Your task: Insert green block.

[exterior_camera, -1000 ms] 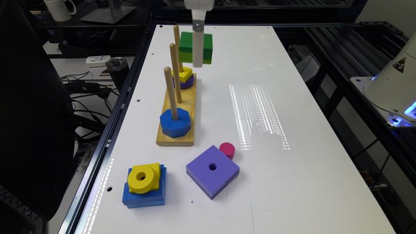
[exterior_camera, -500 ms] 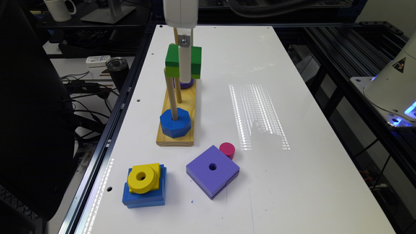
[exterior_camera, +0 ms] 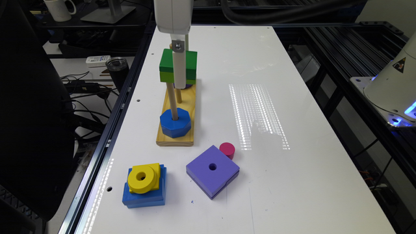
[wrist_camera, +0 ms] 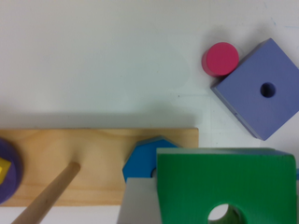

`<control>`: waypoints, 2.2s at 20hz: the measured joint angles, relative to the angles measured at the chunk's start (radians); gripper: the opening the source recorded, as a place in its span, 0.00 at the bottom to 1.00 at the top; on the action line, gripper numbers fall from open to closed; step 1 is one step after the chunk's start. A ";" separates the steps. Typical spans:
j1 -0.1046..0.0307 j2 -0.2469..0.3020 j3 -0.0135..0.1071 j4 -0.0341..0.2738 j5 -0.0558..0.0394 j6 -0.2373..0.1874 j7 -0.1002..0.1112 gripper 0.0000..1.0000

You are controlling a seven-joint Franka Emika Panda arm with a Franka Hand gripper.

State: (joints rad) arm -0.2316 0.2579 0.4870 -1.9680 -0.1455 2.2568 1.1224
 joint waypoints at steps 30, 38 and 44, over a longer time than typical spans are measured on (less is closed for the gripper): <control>-0.017 0.000 -0.001 -0.001 -0.0001 0.001 -0.011 0.00; -0.034 0.000 0.000 -0.001 0.0000 0.001 -0.027 0.00; -0.034 0.000 0.000 -0.001 0.0000 0.001 -0.027 0.00</control>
State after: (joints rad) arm -0.2656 0.2576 0.4869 -1.9688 -0.1455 2.2581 1.0957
